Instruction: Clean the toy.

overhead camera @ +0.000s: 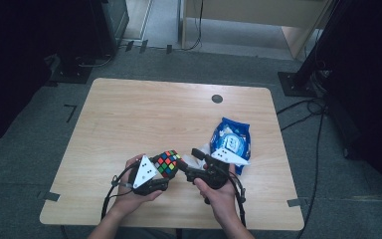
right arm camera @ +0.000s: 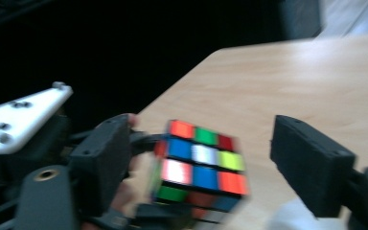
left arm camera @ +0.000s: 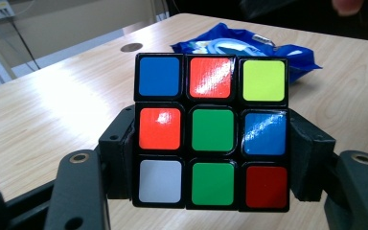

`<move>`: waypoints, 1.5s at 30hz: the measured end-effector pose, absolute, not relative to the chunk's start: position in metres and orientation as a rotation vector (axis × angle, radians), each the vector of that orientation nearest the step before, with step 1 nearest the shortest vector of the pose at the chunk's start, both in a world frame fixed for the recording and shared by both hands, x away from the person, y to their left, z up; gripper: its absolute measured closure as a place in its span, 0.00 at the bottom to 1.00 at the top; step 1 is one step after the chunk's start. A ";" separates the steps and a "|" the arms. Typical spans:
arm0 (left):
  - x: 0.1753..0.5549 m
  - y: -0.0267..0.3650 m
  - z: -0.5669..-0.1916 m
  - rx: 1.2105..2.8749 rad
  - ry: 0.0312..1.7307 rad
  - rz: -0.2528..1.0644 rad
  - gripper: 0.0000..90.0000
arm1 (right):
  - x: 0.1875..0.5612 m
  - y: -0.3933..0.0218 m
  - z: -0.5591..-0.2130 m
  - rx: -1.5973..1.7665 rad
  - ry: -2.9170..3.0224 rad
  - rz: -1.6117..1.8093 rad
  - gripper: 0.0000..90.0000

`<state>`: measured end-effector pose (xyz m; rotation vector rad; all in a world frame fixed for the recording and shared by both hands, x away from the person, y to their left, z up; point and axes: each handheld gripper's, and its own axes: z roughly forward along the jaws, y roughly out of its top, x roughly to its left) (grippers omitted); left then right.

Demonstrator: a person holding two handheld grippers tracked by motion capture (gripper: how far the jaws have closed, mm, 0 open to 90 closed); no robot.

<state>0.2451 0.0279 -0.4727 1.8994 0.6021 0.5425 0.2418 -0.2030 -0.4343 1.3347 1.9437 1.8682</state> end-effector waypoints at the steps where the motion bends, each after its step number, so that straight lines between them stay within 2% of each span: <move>1: 0.244 0.025 -0.473 1.905 0.594 0.542 0.38 | 0.242 -0.200 -0.435 1.352 1.959 1.887 0.22; 5: 0.239 0.018 -0.474 1.923 0.564 0.556 0.38 | 0.245 -0.193 -0.443 1.422 2.006 1.861 0.22; 13: 0.238 0.015 -0.477 1.937 0.551 0.576 0.38 | 0.251 -0.194 -0.455 1.562 2.038 1.840 0.37; 18: 0.236 0.015 -0.473 1.924 0.541 0.586 0.38 | 0.256 -0.197 -0.461 1.640 2.036 1.838 0.33; 26: 0.236 0.015 -0.473 1.924 0.542 0.579 0.38 | 0.256 -0.195 -0.464 1.631 2.068 1.865 0.37; 30: 0.238 0.012 -0.475 1.954 0.555 0.572 0.38 | 0.252 -0.192 -0.461 1.548 2.082 1.767 0.38; 35: 0.238 0.009 -0.478 1.970 0.561 0.585 0.38 | 0.241 -0.178 -0.455 1.267 2.112 1.523 0.38; 38: 0.239 0.012 -0.475 1.953 0.563 0.568 0.38 | 0.243 -0.181 -0.454 1.276 2.106 1.596 0.36; 41: 0.243 0.019 -0.474 1.944 0.585 0.575 0.38 | 0.245 -0.188 -0.451 1.287 2.076 1.683 0.29; 45: 0.252 0.035 -0.470 1.905 0.659 0.575 0.38 | 0.246 -0.202 -0.447 1.283 2.003 1.757 0.29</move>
